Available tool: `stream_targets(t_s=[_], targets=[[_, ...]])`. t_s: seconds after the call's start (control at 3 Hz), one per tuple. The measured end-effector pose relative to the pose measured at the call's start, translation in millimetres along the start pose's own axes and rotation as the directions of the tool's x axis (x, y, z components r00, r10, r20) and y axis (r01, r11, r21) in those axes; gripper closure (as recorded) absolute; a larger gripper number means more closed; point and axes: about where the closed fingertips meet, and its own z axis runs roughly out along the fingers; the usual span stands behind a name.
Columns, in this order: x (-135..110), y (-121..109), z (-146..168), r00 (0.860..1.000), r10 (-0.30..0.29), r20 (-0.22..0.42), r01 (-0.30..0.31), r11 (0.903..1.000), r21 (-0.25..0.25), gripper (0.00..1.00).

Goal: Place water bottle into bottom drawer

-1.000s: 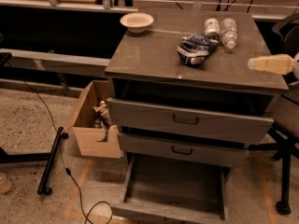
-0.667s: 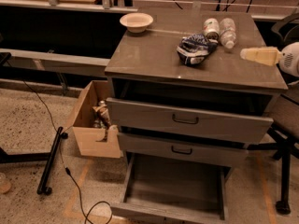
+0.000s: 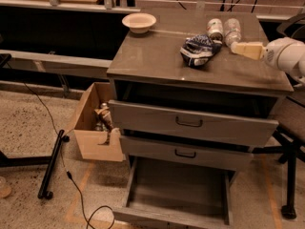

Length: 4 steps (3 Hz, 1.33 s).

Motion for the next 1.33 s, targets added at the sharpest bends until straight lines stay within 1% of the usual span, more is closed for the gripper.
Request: stream_targets(t_s=[0.33,0.67,1.0,1.33], targets=[[-1,10,36,0.999,-0.041,0.015,0.042,0.9986,-0.034,0.00],[-4,13,68,0.998,-0.056,0.024,0.057,0.9976,-0.039,0.00],[0,12,98,0.998,-0.063,0.019,0.063,0.9974,-0.034,0.00],[10,11,116,0.998,-0.062,-0.005,0.061,0.9977,-0.029,0.00]])
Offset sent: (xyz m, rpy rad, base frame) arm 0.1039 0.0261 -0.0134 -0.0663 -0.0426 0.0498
